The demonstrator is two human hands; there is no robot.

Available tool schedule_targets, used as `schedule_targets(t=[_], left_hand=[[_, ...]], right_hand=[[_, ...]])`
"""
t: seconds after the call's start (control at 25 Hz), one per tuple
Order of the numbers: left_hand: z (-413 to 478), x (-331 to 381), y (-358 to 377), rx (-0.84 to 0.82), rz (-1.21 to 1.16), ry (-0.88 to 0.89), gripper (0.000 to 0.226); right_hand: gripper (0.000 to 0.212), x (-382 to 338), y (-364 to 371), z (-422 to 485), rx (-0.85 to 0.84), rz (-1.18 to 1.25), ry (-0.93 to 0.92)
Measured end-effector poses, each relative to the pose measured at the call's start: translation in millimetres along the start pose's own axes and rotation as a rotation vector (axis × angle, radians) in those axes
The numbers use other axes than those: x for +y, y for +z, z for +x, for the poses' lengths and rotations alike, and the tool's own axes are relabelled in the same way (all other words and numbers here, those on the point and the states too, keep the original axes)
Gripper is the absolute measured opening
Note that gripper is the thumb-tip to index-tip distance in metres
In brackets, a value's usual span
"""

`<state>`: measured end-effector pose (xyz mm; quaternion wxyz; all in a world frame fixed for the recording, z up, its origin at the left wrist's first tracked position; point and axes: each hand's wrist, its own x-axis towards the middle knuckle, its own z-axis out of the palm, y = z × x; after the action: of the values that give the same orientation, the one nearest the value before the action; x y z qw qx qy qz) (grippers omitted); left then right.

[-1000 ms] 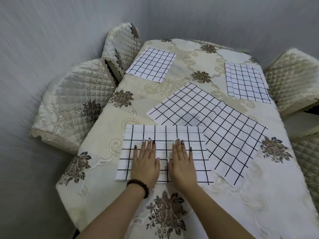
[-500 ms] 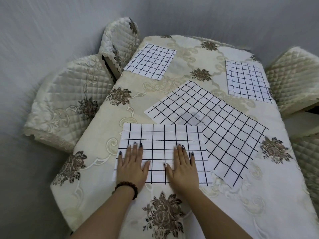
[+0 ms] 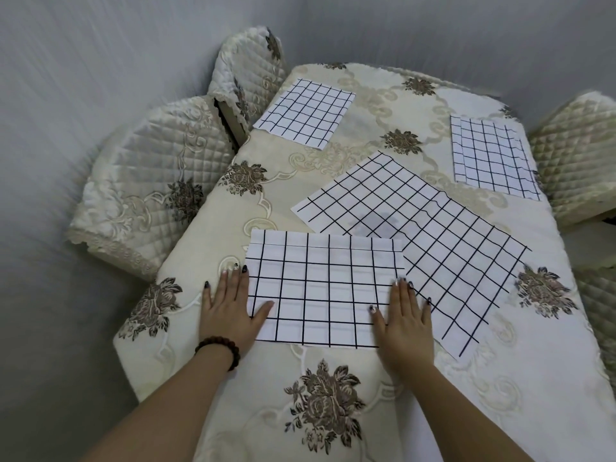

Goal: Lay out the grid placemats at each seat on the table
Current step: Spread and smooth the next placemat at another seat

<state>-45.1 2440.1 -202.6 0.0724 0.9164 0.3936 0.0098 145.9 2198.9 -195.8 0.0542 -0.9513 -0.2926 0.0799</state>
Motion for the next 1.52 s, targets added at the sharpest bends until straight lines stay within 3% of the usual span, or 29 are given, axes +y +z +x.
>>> schedule_targets(t=[0.24, 0.4, 0.48, 0.6, 0.8, 0.96, 1.12, 1.24, 1.4, 1.52], left_hand=[[1, -2, -4, -0.08, -0.009, -0.013, 0.089], [0, 3, -13, -0.069, -0.175, -0.054, 0.089], [-5, 13, -16, 0.035, -0.251, 0.005, 0.075], [-12, 40, -31, 0.06, -0.683, -0.011, 0.046], [-4, 65, -47, -0.184, -1.432, -0.495, 0.02], [1, 64, -55, -0.427, -1.852, -0.686, 0.025], [1, 67, -56, -0.695, -1.981, -0.74, 0.04], [2, 74, -58, -0.75, -2.068, -0.778, 0.053], [2, 87, -62, -0.821, -2.205, -0.78, 0.054], [2, 97, -66, -0.884, -2.261, -0.771, 0.055]], right_hand=[[0.081, 3, -6, 2, -0.053, 0.04, 0.025], [0.069, -32, -30, 42, 0.066, 0.185, -0.083], [0.054, -60, -45, 80, 0.103, 0.294, -0.148], [0.039, -90, -62, 132, -0.009, 0.233, -0.216], [0.026, -115, -70, 181, -0.358, 0.036, -0.247], [0.016, -121, -73, 196, -0.477, -0.016, -0.246], [0.013, -127, -88, 199, -0.445, -0.025, -0.275], [0.016, -133, -116, 188, -0.405, 0.023, -0.301], [0.01, -132, -151, 160, -0.469, 0.357, -0.222], [0.01, -125, -173, 130, -0.387, 0.582, -0.238]])
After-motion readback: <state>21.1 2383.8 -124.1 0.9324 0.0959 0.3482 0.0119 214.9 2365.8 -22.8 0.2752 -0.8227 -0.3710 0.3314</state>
